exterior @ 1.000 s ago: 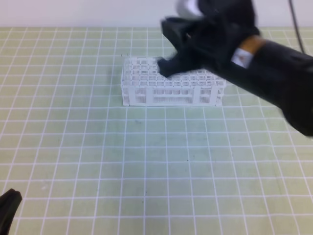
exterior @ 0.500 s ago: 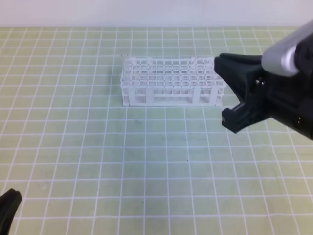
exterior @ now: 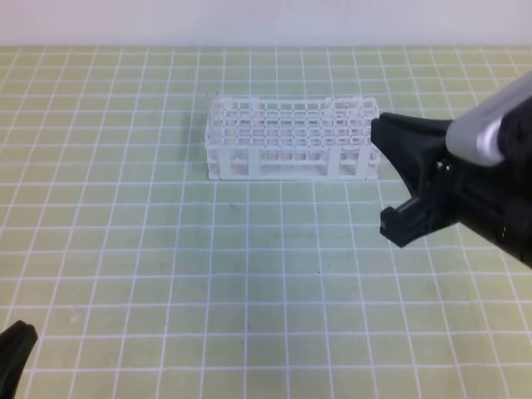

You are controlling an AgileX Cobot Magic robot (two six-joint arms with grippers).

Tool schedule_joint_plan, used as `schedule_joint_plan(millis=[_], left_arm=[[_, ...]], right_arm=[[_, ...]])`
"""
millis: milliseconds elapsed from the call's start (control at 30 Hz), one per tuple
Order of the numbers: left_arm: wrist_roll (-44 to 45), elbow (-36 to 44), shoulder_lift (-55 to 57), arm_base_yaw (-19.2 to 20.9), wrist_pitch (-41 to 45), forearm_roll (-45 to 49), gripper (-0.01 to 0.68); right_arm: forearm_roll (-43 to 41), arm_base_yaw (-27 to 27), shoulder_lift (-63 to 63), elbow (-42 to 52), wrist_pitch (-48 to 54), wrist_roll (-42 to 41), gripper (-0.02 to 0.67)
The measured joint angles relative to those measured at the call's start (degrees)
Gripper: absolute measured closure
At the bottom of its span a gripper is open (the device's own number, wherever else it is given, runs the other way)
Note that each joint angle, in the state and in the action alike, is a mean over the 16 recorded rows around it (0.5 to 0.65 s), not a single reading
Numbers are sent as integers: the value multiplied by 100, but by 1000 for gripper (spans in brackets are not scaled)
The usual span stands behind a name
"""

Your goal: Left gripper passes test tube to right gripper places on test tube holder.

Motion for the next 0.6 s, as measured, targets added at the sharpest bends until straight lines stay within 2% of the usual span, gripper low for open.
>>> schedule_joint_plan(millis=[267, 600], left_arm=[[-1, 0, -3, -1, 1, -2, 672], [-1, 0, -3, -1, 1, -2, 672]], right_arm=[[-35, -535, -445, 865, -506, 107, 662], [-113, -2095, -2120, 2385, -550, 503, 662]])
